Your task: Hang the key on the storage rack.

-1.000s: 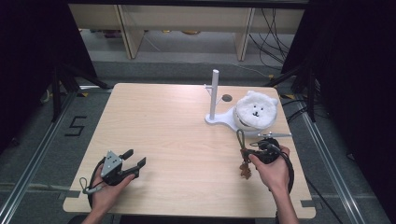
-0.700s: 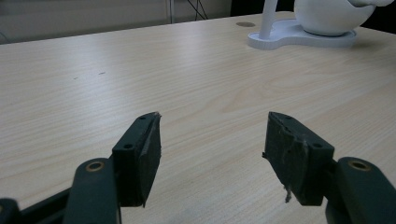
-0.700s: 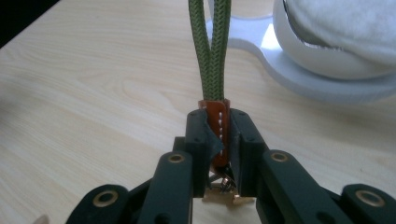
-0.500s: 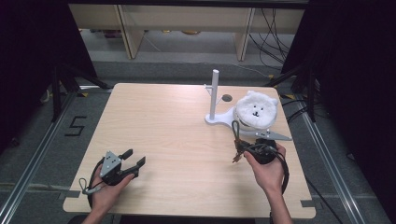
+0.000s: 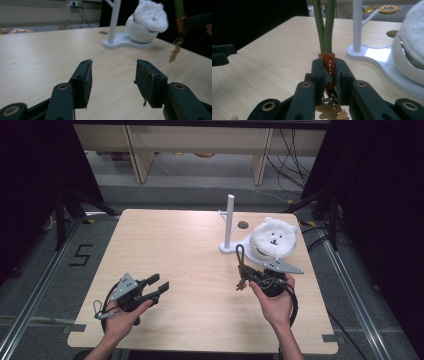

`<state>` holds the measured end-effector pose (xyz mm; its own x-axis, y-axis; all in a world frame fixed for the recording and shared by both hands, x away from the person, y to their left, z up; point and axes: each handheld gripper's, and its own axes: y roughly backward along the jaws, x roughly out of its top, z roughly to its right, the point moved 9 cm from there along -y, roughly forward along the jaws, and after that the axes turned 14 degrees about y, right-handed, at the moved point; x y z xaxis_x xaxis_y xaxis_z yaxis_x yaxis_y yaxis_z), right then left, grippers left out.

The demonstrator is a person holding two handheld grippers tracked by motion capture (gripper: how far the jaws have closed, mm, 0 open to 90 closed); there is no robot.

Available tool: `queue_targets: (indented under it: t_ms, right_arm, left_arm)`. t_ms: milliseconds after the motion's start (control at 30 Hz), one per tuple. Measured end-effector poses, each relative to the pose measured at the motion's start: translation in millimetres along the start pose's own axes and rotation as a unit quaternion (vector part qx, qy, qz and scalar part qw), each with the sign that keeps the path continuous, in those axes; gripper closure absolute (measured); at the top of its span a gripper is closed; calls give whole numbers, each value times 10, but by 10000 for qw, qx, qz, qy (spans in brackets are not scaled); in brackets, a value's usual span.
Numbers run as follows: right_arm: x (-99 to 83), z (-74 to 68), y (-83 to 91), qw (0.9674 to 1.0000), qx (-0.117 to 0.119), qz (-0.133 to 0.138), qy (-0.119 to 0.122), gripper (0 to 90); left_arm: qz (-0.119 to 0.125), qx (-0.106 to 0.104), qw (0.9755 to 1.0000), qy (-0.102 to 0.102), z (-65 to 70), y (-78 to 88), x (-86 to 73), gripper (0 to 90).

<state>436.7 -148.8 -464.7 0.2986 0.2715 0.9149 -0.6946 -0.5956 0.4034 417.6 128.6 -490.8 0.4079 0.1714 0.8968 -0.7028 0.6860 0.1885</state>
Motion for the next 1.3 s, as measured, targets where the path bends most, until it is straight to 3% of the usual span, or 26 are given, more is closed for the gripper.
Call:
queue_targets:
  t_ms: [100,133,233,267,333,433,467,533,633,700,733,767,800,967,1033,1300]
  right_arm:
    - [57,-104,-11,9999,50,30,-134,797]
    - [75,-84,-27,9999,31,98,101,797]
    - [122,-161,-42,9998,93,140,94,798]
    - [134,-187,-45,9998,136,143,67,797]
    - [153,-189,-75,9993,129,263,230,797]
    - [161,-258,-108,9992,209,304,173,798]
    - [161,-262,-113,9989,224,295,272,797]
    - [165,-292,-130,9989,253,314,246,797]
    - [176,-312,-137,9985,251,359,327,797]
    - [178,-362,-132,9990,301,320,102,797]
    - [181,-346,-144,9986,310,368,239,797]
    - [180,-366,-143,9987,344,341,174,797]
    - [178,-356,-146,9987,305,331,256,797]
    - [163,-403,-163,9985,370,329,213,797]
    - [168,-396,-168,9983,340,341,334,797]
    - [171,-433,-187,9979,386,372,354,797]
  left_arm:
    - [-44,-390,9992,-41,226,-178,185,507]
    - [-68,-523,9986,-61,314,-253,254,515]
    - [-158,-784,9968,-77,493,-431,377,535]
    - [-204,-852,9961,-71,540,-486,402,539]
    - [-286,-978,9948,-59,621,-587,443,545]
    - [-407,-1134,9927,0,715,-717,485,557]
    - [-461,-1191,9918,37,741,-757,491,563]
    - [-556,-1322,9894,214,796,-834,498,579]
    - [-673,-1436,9867,350,853,-928,474,603]
    - [-758,-1501,9847,452,881,-974,446,621]
    - [-787,-1538,9836,515,890,-994,436,631]
    - [-802,-1564,9828,570,896,-1007,431,640]
    - [-799,-1598,9818,639,906,-1025,430,646]
    - [-819,-1686,9796,723,938,-1059,441,679]
    - [-817,-1724,9787,756,950,-1068,450,694]
    - [-820,-1764,9778,779,974,-1096,476,774]
